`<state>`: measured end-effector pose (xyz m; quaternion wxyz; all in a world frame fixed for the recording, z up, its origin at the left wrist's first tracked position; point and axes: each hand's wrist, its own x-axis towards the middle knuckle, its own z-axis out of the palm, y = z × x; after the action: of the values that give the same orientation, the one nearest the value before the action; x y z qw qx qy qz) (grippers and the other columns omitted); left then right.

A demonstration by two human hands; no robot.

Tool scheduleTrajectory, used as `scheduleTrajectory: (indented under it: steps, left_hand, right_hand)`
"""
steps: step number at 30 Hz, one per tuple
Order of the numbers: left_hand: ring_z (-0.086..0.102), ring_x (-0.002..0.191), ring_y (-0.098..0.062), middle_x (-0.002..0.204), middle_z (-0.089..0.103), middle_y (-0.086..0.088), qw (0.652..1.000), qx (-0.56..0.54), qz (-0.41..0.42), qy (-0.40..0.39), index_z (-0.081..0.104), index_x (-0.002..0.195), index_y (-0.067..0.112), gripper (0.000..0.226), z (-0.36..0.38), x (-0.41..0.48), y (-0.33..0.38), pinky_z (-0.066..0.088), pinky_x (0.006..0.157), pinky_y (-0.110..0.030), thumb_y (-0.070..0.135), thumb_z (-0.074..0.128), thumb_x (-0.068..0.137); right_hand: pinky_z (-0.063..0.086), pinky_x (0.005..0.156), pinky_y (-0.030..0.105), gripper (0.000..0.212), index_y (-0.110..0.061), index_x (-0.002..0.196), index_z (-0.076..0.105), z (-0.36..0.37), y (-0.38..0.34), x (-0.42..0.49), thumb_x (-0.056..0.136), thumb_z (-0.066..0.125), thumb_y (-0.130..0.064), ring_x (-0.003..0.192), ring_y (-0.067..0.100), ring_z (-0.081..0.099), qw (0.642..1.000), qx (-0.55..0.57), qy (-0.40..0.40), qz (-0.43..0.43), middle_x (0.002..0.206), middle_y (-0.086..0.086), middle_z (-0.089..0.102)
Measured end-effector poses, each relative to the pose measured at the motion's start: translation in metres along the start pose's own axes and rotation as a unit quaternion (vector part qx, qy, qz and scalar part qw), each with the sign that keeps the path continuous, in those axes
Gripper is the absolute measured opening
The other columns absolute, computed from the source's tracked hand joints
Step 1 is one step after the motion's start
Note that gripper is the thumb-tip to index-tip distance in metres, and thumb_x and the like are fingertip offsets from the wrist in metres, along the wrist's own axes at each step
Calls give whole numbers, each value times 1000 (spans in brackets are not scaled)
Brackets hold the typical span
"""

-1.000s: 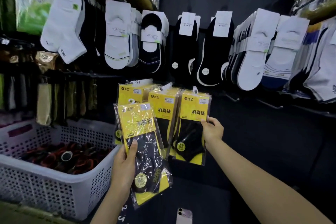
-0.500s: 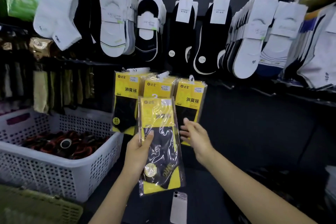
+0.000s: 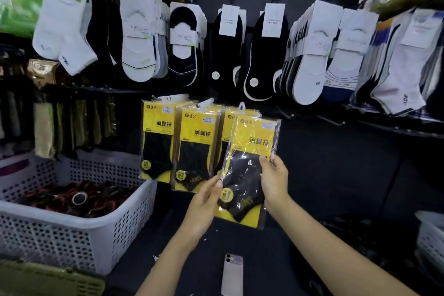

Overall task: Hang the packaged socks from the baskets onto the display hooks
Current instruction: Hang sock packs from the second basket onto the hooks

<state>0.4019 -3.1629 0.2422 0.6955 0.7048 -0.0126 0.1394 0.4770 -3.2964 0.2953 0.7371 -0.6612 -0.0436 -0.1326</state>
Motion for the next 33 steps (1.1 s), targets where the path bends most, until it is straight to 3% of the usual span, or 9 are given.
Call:
scheduleTrajectory:
  steps: [2, 7, 11, 13, 17, 21, 25, 28, 33]
  left_hand:
    - [40, 125, -2, 135, 44, 18, 1000, -5, 2, -3, 40, 137, 38, 56, 4, 2, 0, 34, 106, -28, 56, 43, 84]
    - [34, 120, 2, 131, 39, 19, 999, -21, -1, 28, 33, 142, 37, 50, 8, 14, -5, 30, 101, -23, 47, 41, 94]
    - [31, 120, 5, 145, 36, 14, 998, -9, 6, 54, 30, 145, 31, 53, 11, 24, -14, 26, 98, -18, 45, 40, 95]
    - [30, 120, 5, 148, 34, 11, 998, -5, 6, 62, 28, 146, 30, 55, 12, 30, -21, 26, 99, -18, 45, 41, 95]
    - [31, 120, 4, 148, 34, 9, 998, 4, 0, 68, 27, 147, 28, 56, 15, 36, -37, 27, 97, -17, 42, 43, 95]
    - [34, 126, -1, 149, 35, 5, 997, 44, -20, 67, 31, 146, 22, 52, 8, 34, -54, 29, 102, -20, 38, 43, 97]
    - [34, 135, -13, 149, 36, 0, 991, 113, -59, 33, 32, 146, 24, 54, 1, 18, -72, 30, 109, -29, 42, 43, 96]
    - [39, 130, -10, 144, 40, 4, 984, 164, -73, -20, 36, 144, 22, 52, 2, -8, -89, 32, 105, -23, 40, 45, 96]
    - [49, 120, -7, 128, 51, 9, 958, 227, -114, -134, 46, 133, 24, 41, 2, -71, -127, 39, 91, -10, 40, 48, 95]
  right_hand:
    - [45, 65, 25, 22, -16, 77, 52, 2, -5, 10, 98, 49, -18, 68, 11, 51, 1000, -20, -9, -23, 72, -4, 55]
    - [43, 66, 29, 15, -12, 87, 58, 16, -6, 31, 98, 49, -18, 71, 15, 50, 997, -57, -53, -24, 77, 2, 57]
    - [43, 66, 25, 26, -23, 71, 52, 24, 4, 45, 97, 53, -19, 71, 13, 52, 998, -56, -40, 13, 75, -2, 57]
    - [41, 65, 26, 33, -18, 65, 45, 27, 13, 51, 95, 56, -24, 70, 18, 48, 997, -50, -26, 46, 72, 5, 52]
    - [46, 79, 33, 32, -12, 72, 53, 26, 34, 53, 88, 65, -38, 83, 23, 54, 990, -41, -3, 138, 87, 10, 59]
    - [50, 95, 37, 17, -10, 98, 64, 7, 60, 41, 93, 61, -26, 104, 24, 61, 983, -32, -16, 179, 108, 9, 65]
    - [50, 96, 37, 8, -16, 94, 59, -30, 73, 10, 97, 54, -21, 112, 28, 60, 979, -71, -45, 186, 121, 13, 62]
    - [50, 88, 29, 8, -23, 93, 60, -66, 84, -23, 97, 53, -23, 101, 17, 61, 971, -108, -105, 184, 116, 6, 63]
    - [48, 79, 24, 13, -15, 104, 60, -126, 116, -87, 97, 53, -24, 101, 19, 63, 933, -200, -201, 220, 111, 4, 63]
